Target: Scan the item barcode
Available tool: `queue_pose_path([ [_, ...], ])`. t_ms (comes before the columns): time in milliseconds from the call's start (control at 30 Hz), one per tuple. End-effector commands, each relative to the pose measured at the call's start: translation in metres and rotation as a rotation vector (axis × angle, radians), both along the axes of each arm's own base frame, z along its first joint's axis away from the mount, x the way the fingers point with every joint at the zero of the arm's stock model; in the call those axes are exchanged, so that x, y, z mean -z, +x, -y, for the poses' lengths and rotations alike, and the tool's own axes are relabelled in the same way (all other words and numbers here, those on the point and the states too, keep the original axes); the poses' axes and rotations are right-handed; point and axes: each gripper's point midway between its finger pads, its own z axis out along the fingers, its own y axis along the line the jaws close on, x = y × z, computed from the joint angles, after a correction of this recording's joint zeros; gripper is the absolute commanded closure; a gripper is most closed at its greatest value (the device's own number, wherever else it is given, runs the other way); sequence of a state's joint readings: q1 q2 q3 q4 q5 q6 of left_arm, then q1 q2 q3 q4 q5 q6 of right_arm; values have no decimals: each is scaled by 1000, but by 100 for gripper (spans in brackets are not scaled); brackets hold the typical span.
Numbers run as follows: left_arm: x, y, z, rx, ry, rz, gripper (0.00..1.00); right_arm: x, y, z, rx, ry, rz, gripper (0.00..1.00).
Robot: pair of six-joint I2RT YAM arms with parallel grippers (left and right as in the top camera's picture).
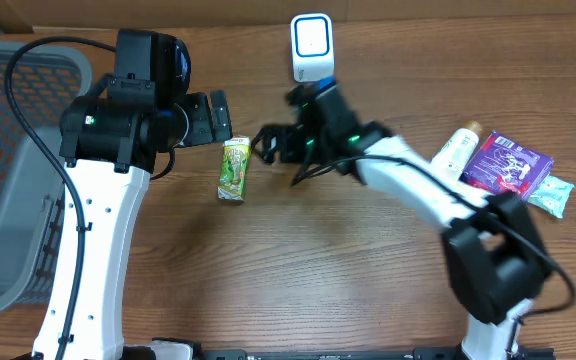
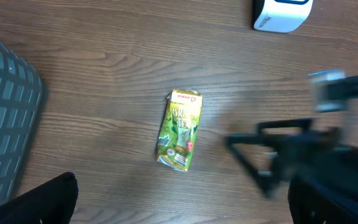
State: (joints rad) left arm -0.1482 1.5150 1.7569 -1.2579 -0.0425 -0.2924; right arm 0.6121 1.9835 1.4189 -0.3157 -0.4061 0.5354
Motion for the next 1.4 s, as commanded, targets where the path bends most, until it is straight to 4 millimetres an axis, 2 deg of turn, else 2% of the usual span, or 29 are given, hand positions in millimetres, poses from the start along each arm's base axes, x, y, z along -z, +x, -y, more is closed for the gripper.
queue_pose_path([
  [0, -5, 3, -3, -16, 5, 16, 1, 35, -4, -10, 7, -40, -25, 11],
  [133, -5, 3, -3, -17, 5, 16, 0, 55, -8, -25, -19, -38, -24, 17],
  [267, -5, 3, -3, -17, 5, 16, 0, 60, -10, -36, -51, -2, -22, 25],
  [633, -5, 3, -3, -17, 5, 16, 0, 87, -9, -44, -56, 18, -46, 38],
  [733, -5, 3, -3, -17, 5, 16, 1, 95, -11, -42, -53, 6, -64, 50],
  [833, -5, 3, -3, -17, 5, 16, 0, 97, -13, -40, -53, -1, -77, 70],
  [867, -5, 3, -3, -16, 5, 16, 0, 97, -14, -40, -58, 2, -86, 74],
  [967, -5, 3, -3, -17, 5, 16, 0, 89, -20, -40, -109, 69, -139, 87],
  [1000, -5, 3, -3, -17, 5, 16, 0, 82, -23, -38, -146, 124, -178, 96],
  [1167, -5, 3, -3, -16, 5, 16, 0, 59, -26, -22, -249, 288, -276, 96],
  [1300, -5, 3, -3, -17, 5, 16, 1, 32, -37, -6, -403, 444, -300, 96],
  [1367, -5, 3, -3, -17, 5, 16, 0, 28, -41, 7, -433, 481, -329, 96],
])
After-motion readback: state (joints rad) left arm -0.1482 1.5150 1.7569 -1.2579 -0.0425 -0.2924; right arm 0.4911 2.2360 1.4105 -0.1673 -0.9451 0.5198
